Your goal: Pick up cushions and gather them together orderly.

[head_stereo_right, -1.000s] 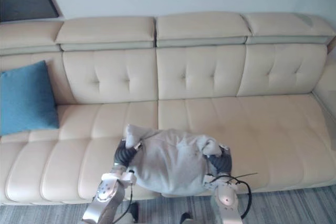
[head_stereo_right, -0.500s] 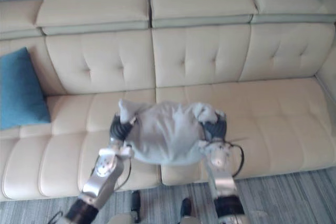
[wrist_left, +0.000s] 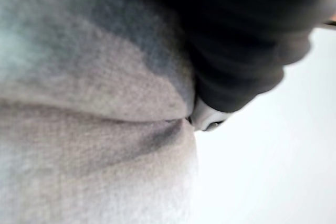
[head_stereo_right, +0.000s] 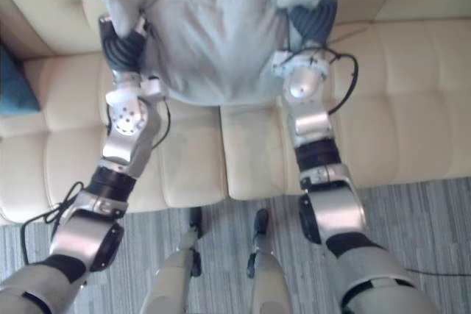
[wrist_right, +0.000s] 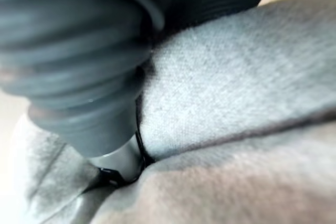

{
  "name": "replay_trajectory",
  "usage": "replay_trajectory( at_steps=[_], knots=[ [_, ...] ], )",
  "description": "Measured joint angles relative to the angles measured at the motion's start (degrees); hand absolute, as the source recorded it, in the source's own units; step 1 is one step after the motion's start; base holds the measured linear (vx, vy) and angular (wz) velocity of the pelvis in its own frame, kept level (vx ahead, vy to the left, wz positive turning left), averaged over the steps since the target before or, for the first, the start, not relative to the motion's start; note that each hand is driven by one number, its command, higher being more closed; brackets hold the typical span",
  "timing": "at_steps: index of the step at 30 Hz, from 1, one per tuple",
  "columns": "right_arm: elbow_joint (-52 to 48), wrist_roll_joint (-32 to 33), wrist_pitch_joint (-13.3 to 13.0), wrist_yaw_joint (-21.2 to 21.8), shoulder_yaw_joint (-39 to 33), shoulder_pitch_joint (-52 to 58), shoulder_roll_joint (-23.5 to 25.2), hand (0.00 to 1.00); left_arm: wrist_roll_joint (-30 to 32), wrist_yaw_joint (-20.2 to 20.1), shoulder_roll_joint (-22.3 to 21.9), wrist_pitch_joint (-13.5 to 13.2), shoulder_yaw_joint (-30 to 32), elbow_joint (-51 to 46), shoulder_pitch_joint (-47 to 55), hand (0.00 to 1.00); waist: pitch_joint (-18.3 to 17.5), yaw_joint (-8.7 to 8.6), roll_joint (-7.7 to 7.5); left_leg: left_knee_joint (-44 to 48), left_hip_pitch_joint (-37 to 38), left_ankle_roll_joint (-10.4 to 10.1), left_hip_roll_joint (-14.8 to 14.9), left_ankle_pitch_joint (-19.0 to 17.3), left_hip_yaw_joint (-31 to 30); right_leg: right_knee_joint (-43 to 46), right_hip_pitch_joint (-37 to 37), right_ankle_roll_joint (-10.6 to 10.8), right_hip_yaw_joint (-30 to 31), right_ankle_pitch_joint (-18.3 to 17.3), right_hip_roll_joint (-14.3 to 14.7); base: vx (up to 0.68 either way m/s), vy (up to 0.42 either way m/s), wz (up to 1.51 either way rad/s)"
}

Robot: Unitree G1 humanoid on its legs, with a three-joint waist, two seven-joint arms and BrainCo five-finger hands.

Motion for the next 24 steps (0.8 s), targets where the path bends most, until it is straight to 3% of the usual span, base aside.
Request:
replay_trajectory(
  at_steps=[7,8,11,15,19,24],
  knots=[
    [4.03,3.74,0.07,-0.08,-0.32,-5.55,-1.57,1.00,0.00,-0.07,0.00,-0.10,0.51,2.87,-5.25,1.00,4.05,-0.07,0.96,0.17,-1.20,0.00,-0.01,0.00,-1.00,0.54,-1.03,-0.01,0.01,-0.01,-0.02,0.04,0.001,0.04],
    [4.94,4.07,0.05,-0.08,-0.35,-6.53,-1.57,0.00,0.01,-0.06,-0.02,-0.10,0.70,2.98,-5.69,0.00,4.11,-0.10,1.06,0.17,-1.29,0.00,0.00,0.00,-1.02,0.54,-1.11,-0.02,0.01,-0.01,-0.02,0.04,-0.004,0.00],
    [5.56,4.28,0.04,-0.16,-0.54,-7.24,-1.59,0.00,0.09,-0.02,0.02,-0.17,1.70,4.36,-6.45,0.00,4.19,-0.07,1.20,0.24,-1.28,0.00,0.01,0.00,-1.03,0.63,-1.11,-0.03,0.31,-0.02,-0.02,0.04,-0.005,0.00],
    [11.45,6.46,-0.19,-0.11,-2.60,-12.75,-2.34,0.00,0.41,-0.11,1.02,0.02,1.95,10.45,-11.42,0.00,5.21,-0.07,2.70,0.18,-1.31,-0.01,-0.03,0.00,-1.14,0.73,-1.11,-0.03,0.33,-0.02,-0.04,0.00,0.000,0.00],
    [16.72,10.83,-0.23,0.52,-3.65,-19.36,-4.53,0.00,1.19,-0.75,6.26,0.51,0.65,17.94,-20.49,0.00,7.60,-0.50,3.12,-0.85,-1.22,-0.37,-0.03,1.57,-1.94,0.70,-1.12,-0.02,-0.45,-0.02,-0.10,-0.01,-0.006,0.05],
    [18.23,16.12,-0.16,1.41,-5.18,-21.22,-8.07,0.00,-0.06,-2.57,10.21,0.59,0.57,20.83,-23.93,0.00,7.91,-0.98,3.15,-1.91,-1.72,-0.45,-0.11,2.44,-2.63,0.71,-1.85,-0.01,-1.15,0.00,-0.17,-0.01,-0.004,0.06]
  ],
)
